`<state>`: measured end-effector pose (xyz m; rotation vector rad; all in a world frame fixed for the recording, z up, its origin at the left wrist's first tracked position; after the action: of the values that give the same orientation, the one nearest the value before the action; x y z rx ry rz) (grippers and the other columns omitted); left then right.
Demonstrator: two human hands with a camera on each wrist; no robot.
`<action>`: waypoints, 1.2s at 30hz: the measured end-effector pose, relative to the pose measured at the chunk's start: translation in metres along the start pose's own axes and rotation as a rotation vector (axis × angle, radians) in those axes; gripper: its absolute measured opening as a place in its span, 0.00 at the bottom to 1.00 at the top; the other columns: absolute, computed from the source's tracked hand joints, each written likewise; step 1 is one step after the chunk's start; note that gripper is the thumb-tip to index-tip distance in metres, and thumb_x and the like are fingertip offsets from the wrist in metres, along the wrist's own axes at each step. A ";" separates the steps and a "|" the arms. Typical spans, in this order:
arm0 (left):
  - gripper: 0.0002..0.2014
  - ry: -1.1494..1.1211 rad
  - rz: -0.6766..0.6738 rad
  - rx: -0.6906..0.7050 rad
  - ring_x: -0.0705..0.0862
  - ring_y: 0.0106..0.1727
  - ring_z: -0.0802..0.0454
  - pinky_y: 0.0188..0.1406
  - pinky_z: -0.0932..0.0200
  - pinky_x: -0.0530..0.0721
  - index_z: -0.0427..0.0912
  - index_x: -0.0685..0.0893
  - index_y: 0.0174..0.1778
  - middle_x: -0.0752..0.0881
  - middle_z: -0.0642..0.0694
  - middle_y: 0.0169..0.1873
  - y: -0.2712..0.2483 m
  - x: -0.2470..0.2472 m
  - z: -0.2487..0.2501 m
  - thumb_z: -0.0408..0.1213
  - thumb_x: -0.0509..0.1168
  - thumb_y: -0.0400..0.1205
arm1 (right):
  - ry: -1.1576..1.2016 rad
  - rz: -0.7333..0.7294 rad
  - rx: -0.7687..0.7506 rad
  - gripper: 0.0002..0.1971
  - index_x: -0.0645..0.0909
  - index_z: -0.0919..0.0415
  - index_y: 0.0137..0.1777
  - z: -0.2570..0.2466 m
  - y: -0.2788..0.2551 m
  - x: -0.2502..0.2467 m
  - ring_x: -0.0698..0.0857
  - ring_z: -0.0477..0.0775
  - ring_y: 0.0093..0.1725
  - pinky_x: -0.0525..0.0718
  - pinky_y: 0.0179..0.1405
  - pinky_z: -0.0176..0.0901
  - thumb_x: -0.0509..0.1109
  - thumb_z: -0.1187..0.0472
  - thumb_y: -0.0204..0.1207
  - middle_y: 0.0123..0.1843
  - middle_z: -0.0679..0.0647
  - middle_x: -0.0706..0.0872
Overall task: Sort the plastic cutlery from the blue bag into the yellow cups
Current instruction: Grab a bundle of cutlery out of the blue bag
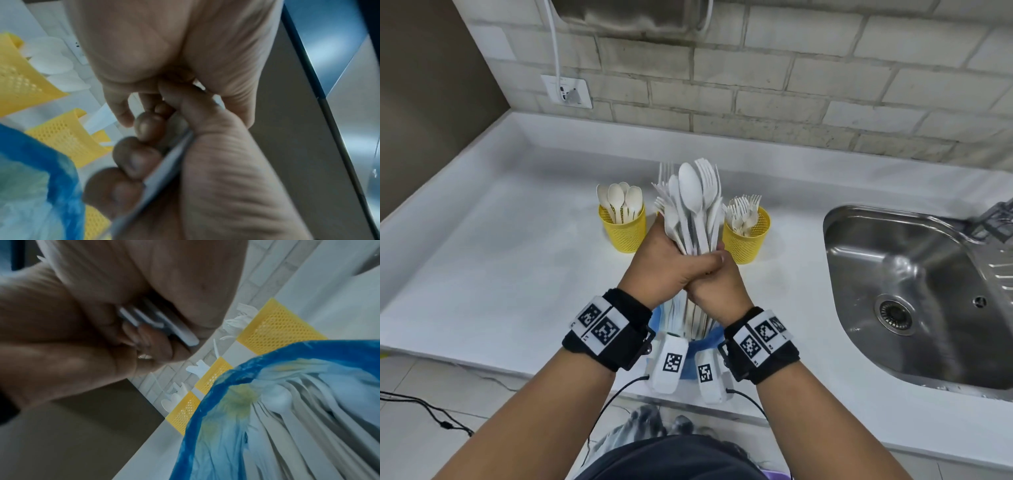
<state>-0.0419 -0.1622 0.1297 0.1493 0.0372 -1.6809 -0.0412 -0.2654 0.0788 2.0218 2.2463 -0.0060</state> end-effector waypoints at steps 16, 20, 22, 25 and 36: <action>0.06 -0.149 0.022 0.151 0.92 0.41 0.48 0.44 0.57 0.88 0.32 0.89 0.48 0.92 0.45 0.39 0.008 -0.017 0.028 0.25 0.77 0.77 | 1.049 -0.265 0.507 0.31 0.75 0.65 0.79 0.003 0.001 -0.015 0.75 0.78 0.78 0.63 0.83 0.76 0.71 0.55 0.77 0.77 0.70 0.77; 0.15 -0.053 -0.028 0.147 0.93 0.44 0.54 0.48 0.57 0.89 0.43 0.90 0.47 0.94 0.52 0.40 0.006 -0.004 0.016 0.20 0.80 0.72 | 1.140 -0.153 0.522 0.20 0.89 0.60 0.67 -0.005 0.013 -0.014 0.87 0.64 0.69 0.87 0.67 0.62 0.57 0.59 0.87 0.71 0.64 0.87; 0.16 -0.022 -0.051 0.129 0.92 0.45 0.60 0.49 0.61 0.88 0.48 0.90 0.46 0.94 0.57 0.40 0.004 0.001 0.008 0.24 0.81 0.69 | 1.155 -0.163 0.504 0.15 0.90 0.65 0.62 -0.012 0.014 -0.011 0.91 0.61 0.62 0.92 0.54 0.52 0.63 0.62 0.86 0.64 0.64 0.90; 0.19 -0.060 -0.059 0.080 0.90 0.44 0.69 0.46 0.73 0.83 0.39 0.90 0.52 0.93 0.60 0.38 0.002 0.007 -0.001 0.22 0.83 0.68 | 1.157 -0.244 0.359 0.22 0.94 0.64 0.54 -0.014 0.014 -0.008 0.93 0.54 0.56 0.91 0.51 0.43 0.90 0.61 0.59 0.55 0.61 0.93; 0.13 -0.108 -0.010 0.028 0.88 0.60 0.64 0.60 0.72 0.80 0.44 0.90 0.58 0.93 0.56 0.52 0.005 0.023 -0.017 0.39 0.76 0.78 | 1.076 0.175 0.418 0.30 0.76 0.69 0.77 -0.002 0.019 -0.002 0.91 0.57 0.56 0.92 0.56 0.49 0.74 0.66 0.74 0.58 0.62 0.89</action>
<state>-0.0383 -0.1837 0.1107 0.0795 -0.0664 -1.6972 -0.0220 -0.2654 0.0824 2.9090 2.7371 0.9039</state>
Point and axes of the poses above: each hand's wrist, its own y-axis towards the middle knuckle, its own x-axis out of the palm, z = x × y, the point moved 2 cm from there along y, towards the middle knuckle
